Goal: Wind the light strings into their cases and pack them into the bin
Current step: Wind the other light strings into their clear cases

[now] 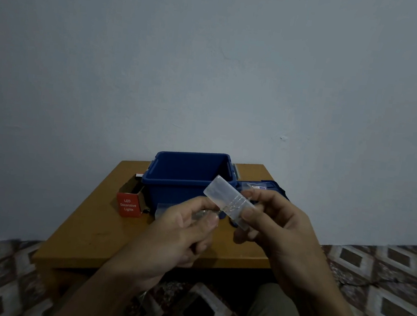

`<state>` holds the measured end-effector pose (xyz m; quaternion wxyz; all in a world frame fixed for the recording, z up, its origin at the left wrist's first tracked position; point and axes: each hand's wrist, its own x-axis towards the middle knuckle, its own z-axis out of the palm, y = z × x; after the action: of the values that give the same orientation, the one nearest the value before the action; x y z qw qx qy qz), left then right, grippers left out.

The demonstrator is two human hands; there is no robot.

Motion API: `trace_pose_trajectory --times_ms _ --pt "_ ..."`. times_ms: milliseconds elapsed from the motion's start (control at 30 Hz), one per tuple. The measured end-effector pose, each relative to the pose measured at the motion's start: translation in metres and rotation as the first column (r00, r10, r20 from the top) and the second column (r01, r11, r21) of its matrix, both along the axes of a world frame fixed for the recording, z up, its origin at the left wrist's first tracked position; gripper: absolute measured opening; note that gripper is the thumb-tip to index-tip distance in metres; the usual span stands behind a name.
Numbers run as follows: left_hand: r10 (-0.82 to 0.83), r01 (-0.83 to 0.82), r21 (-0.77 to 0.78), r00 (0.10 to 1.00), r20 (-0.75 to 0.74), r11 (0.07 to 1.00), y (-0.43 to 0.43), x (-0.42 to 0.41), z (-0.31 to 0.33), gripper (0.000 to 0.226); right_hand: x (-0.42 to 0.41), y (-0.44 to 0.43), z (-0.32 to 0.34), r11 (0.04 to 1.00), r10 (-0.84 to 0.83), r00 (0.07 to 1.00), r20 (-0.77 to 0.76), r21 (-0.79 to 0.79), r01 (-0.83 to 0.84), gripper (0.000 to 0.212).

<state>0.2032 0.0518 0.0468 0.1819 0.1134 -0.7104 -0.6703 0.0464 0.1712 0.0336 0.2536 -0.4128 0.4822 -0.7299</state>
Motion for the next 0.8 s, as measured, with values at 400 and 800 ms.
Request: trace_pose_trajectory --times_ms 400,800 --pt "0.161 -0.133 -0.197 0.978 0.133 0.971 -0.013 -0.001 -0.009 0.030 -0.001 0.005 0.006 0.993 0.115 0.986 0.118 -0.031 -0.113 0.030" --pt "-0.014 0.005 0.055 0.987 0.158 0.998 -0.032 -0.005 0.007 0.021 -0.002 0.015 0.005 0.891 0.447 0.895 -0.019 0.104 -0.442 0.028"
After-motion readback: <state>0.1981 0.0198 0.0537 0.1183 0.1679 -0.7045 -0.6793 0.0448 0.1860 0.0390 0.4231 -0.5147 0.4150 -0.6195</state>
